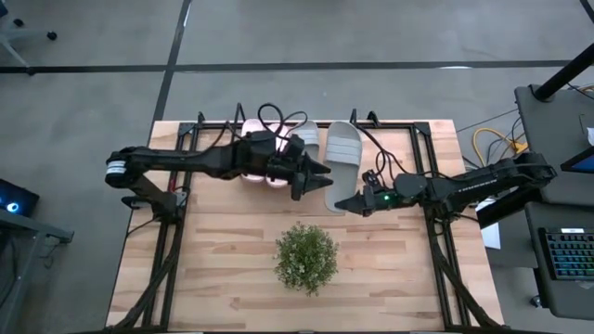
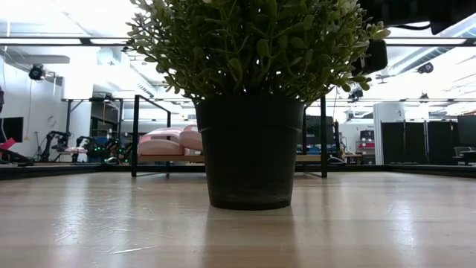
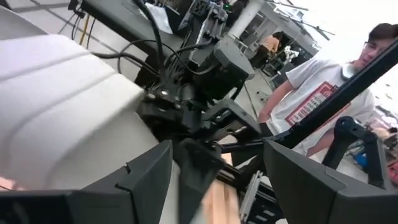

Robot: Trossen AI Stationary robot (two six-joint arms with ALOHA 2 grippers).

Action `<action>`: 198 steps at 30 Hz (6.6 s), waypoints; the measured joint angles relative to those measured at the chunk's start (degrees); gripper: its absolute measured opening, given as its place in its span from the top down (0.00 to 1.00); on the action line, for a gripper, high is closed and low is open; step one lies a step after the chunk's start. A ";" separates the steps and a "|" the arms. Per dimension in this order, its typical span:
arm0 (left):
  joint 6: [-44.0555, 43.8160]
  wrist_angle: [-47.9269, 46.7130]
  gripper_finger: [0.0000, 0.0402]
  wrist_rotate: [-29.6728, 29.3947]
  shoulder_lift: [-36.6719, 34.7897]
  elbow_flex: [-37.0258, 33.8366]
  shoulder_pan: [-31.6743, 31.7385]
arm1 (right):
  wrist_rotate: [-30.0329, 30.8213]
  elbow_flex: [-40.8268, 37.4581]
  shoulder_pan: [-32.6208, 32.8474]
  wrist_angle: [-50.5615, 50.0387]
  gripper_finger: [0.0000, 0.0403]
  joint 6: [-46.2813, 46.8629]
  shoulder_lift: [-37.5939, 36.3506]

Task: Pick and place slides into the shelf
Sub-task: Put the gray slide on the shelf

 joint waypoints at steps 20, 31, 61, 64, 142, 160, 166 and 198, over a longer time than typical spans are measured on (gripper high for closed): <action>4.09 -6.39 0.41 -1.45 -6.36 0.24 8.63 | -6.20 -0.68 -1.54 1.64 0.87 0.08 1.82; 4.01 -5.92 0.41 -0.93 -6.02 -0.04 7.44 | -12.49 -1.51 -9.13 3.63 0.87 0.22 7.74; 4.06 -5.43 0.41 1.41 -6.02 0.02 6.96 | -13.99 0.09 -17.46 1.53 0.87 -1.82 15.98; 4.08 -5.43 0.41 1.41 -6.02 0.02 6.96 | -13.69 1.00 -17.52 -0.36 0.87 -2.96 15.98; 24.72 -22.36 0.41 -20.05 -4.23 -2.14 1.94 | -15.29 2.84 -16.08 0.29 0.87 -4.35 12.16; 48.08 -13.44 0.41 -41.81 2.46 -1.35 -3.16 | -15.70 2.84 -16.23 8.71 0.87 -0.74 12.14; 54.83 -12.94 0.41 -43.82 7.45 3.06 -3.18 | -15.45 5.21 -16.02 6.84 0.87 -1.34 12.25; 63.31 -7.33 0.41 -50.23 7.03 7.64 -6.07 | -15.68 8.39 -16.25 -2.58 0.87 -2.91 12.49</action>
